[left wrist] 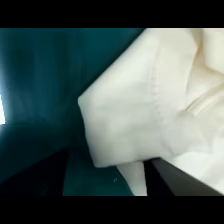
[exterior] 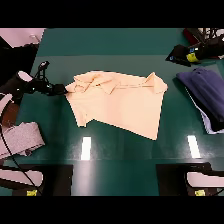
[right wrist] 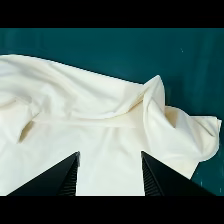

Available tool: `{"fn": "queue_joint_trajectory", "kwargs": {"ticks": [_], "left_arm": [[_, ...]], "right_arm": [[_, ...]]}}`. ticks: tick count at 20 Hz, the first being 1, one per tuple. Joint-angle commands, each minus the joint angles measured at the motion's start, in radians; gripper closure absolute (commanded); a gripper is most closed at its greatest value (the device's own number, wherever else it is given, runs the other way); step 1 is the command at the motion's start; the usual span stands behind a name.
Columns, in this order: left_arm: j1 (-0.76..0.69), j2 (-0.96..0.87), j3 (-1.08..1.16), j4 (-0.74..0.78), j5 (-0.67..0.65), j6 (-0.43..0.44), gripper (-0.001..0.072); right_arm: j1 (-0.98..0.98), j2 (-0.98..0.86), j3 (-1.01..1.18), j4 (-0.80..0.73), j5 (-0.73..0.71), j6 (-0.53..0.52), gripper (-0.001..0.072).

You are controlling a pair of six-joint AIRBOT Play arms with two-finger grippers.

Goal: Fold the shirts.

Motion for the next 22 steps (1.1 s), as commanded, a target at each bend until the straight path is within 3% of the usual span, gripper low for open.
{"fn": "queue_joint_trajectory", "kwargs": {"ticks": [1, 2, 3, 4, 5, 11, 19, 22], "left_arm": [[-0.006, -0.001, -0.003, -0.005, 0.047, 0.002, 0.0160], [-0.006, -0.001, -0.003, -0.015, 0.051, 0.002, 0.0199], [-0.006, -0.001, -0.003, -0.021, 0.053, 0.002, 0.0458], [-0.006, -0.001, -0.003, -0.022, 0.054, 0.002, 0.0648], [-0.006, -0.001, -0.003, -0.024, 0.054, 0.002, 0.0680], [-0.006, 0.094, -0.002, 0.001, -0.033, 0.003, 0.0683], [-0.006, 0.376, -0.003, 0.041, -0.496, -0.002, 0.0683], [-0.006, 0.412, -0.005, 0.038, -0.587, -0.007, 0.0682]], "right_arm": [[0.005, 0.001, 0.000, -0.005, 0.045, 0.000, 0.0274], [0.005, 0.001, 0.000, -0.005, 0.055, 0.000, 0.0274], [0.005, 0.001, 0.000, -0.005, 0.066, 0.000, 0.0273], [0.005, 0.001, 0.000, -0.005, 0.076, 0.000, 0.0273], [0.005, 0.001, 0.000, -0.005, 0.089, 0.000, 0.0273], [0.003, 0.023, -0.080, -0.008, 0.228, -0.007, 0.0276], [-0.066, 0.281, -0.706, -0.003, 0.156, -0.019, 0.0276], [-0.090, 0.362, -0.895, -0.002, 0.109, -0.022, 0.0278]]}}
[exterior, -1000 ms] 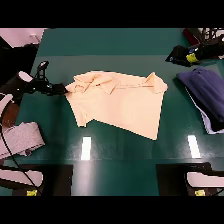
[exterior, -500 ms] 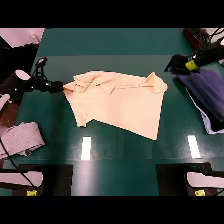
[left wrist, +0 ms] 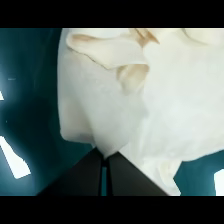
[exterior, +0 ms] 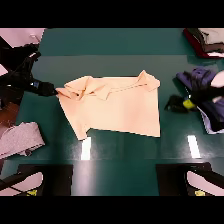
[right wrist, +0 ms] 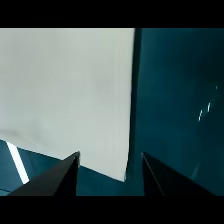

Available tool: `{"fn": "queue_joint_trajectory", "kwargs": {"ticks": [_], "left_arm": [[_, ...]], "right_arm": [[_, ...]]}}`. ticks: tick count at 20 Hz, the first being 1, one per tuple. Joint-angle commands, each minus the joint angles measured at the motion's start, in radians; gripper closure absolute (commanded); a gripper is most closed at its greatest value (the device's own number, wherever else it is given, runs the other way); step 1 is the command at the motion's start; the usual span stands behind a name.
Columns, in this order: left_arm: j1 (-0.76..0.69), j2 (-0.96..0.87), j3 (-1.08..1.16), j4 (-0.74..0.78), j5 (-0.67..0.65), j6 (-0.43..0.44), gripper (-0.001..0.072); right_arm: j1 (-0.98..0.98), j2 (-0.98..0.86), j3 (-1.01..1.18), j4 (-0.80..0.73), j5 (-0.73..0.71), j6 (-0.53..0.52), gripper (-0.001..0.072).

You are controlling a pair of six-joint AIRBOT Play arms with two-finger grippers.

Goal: Fold the shirts.

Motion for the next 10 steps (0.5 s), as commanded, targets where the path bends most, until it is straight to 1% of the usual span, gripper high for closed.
{"fn": "queue_joint_trajectory", "kwargs": {"ticks": [1, 3, 7, 10], "left_arm": [[0.000, 0.051, -0.001, 0.000, -0.159, -0.008, 0.0682], [0.000, 0.051, -0.001, -0.002, -0.174, -0.038, 0.0682], [0.000, 0.051, -0.001, -0.003, -0.178, -0.041, 0.0682], [0.000, 0.051, -0.001, -0.003, -0.178, -0.041, 0.0681]], "right_arm": [[-0.021, 0.093, -0.230, 0.003, -0.053, -0.018, 0.0280], [-0.020, 0.116, -0.303, 0.027, -0.082, -0.034, 0.0280], [-0.019, 0.135, -0.397, 0.037, -0.153, -0.037, 0.0280], [-0.019, 0.101, -0.415, 0.076, -0.188, -0.051, 0.0280]]}}
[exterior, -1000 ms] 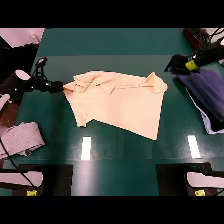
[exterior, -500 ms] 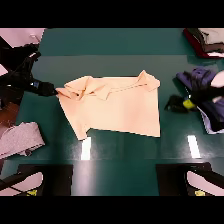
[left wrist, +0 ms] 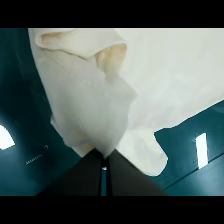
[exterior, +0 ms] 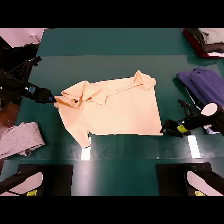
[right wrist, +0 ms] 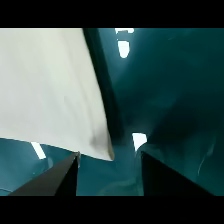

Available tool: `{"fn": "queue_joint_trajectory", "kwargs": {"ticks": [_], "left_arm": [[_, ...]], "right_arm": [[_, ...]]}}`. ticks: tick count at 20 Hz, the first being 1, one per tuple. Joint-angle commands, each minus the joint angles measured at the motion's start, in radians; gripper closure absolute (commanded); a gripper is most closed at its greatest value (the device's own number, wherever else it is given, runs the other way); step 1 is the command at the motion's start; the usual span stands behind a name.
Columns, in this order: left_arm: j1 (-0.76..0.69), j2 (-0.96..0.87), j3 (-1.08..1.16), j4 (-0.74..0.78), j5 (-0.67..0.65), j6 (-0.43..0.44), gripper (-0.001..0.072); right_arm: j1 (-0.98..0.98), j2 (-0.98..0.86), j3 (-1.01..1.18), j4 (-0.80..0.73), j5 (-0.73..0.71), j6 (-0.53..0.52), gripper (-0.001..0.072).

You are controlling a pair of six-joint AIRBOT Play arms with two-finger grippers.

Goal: Fold the shirts.

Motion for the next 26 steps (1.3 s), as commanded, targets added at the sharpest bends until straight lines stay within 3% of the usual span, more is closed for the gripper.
{"fn": "queue_joint_trajectory", "kwargs": {"ticks": [1, 2, 3, 4, 5, 6, 7, 12, 21, 26], "left_arm": [[0.000, 0.002, 0.000, 0.000, -0.015, -0.005, 0.0682], [0.000, 0.002, 0.000, 0.000, -0.015, -0.004, 0.0681], [0.000, 0.002, 0.000, 0.000, -0.016, -0.004, 0.0681], [0.000, 0.002, 0.000, 0.000, -0.018, -0.004, 0.0681], [0.000, 0.002, 0.000, 0.000, -0.023, -0.005, 0.0681], [0.000, 0.002, 0.000, 0.000, -0.026, -0.005, 0.0682], [0.000, 0.002, 0.000, -0.002, -0.024, -0.005, 0.0681], [0.000, 0.002, 0.148, -0.050, 0.017, -0.073, 0.0682], [0.000, 0.021, 1.005, -0.233, 0.084, -0.127, 0.0681], [0.000, 0.267, 0.956, -0.194, 0.355, -0.124, 0.0681]], "right_arm": [[-0.001, -0.027, -0.040, 0.072, -0.066, -0.033, 0.0283], [-0.001, -0.039, -0.040, 0.100, -0.082, -0.043, 0.0313], [-0.001, -0.049, -0.040, 0.119, -0.096, -0.047, 0.0403], [-0.001, -0.055, -0.040, 0.124, -0.107, -0.047, 0.0409], [-0.001, -0.060, -0.039, 0.124, -0.111, -0.048, 0.0472], [-0.001, -0.058, -0.039, 0.124, -0.112, -0.060, 0.0655], [-0.001, -0.051, -0.039, 0.124, -0.116, -0.071, 0.0694], [-0.001, 0.106, 0.157, 0.125, -0.139, -0.073, 0.0696], [-0.003, 0.320, 0.998, 0.112, -0.289, -0.071, 0.0696], [-0.003, 0.336, 1.300, 0.002, -0.221, -0.066, 0.0696]]}}
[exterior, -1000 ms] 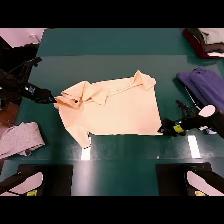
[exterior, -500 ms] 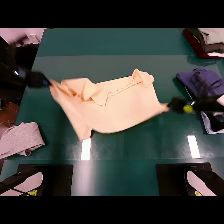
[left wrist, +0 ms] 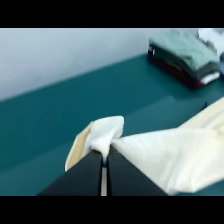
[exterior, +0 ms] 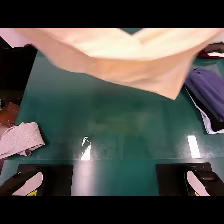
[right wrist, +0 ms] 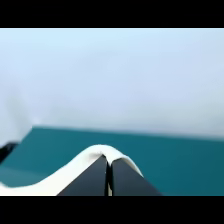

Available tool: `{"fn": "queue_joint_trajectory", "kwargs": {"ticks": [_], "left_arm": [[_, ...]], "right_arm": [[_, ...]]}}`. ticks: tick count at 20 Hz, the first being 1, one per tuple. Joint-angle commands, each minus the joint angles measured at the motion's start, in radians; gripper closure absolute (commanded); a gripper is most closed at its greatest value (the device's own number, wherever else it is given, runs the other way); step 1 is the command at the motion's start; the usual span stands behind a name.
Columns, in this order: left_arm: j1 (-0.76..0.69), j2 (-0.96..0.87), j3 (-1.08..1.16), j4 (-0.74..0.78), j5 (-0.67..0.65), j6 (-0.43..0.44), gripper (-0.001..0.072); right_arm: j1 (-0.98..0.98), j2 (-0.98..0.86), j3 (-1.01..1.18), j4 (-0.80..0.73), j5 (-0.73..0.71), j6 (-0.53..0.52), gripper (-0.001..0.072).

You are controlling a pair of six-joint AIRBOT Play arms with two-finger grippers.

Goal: Fold the shirts.

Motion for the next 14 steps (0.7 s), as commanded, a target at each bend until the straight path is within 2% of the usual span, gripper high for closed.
{"fn": "queue_joint_trajectory", "kwargs": {"ticks": [1, 4, 8, 11, 14], "left_arm": [[0.000, 0.149, 0.008, 0.042, 0.193, -0.003, 0.0681], [0.000, 0.231, 0.006, 0.064, 0.234, -0.004, 0.0681], [0.000, 0.238, -0.038, 0.095, 0.143, -0.043, 0.0682], [0.000, 0.216, -0.230, 0.177, 0.039, -0.094, 0.0682], [0.000, 0.147, -0.457, 0.185, -0.098, -0.093, 0.0681]], "right_arm": [[0.000, 0.012, 0.208, -0.097, 0.063, 0.020, 0.0696], [0.000, -0.029, 0.323, -0.217, 0.196, 0.089, 0.0696], [0.000, -0.139, 0.435, -0.349, 0.412, 0.181, 0.0697], [0.000, -0.232, 0.343, -0.345, 0.557, 0.205, 0.0696], [0.000, -0.369, 0.157, -0.344, 0.740, 0.205, 0.0696]]}}
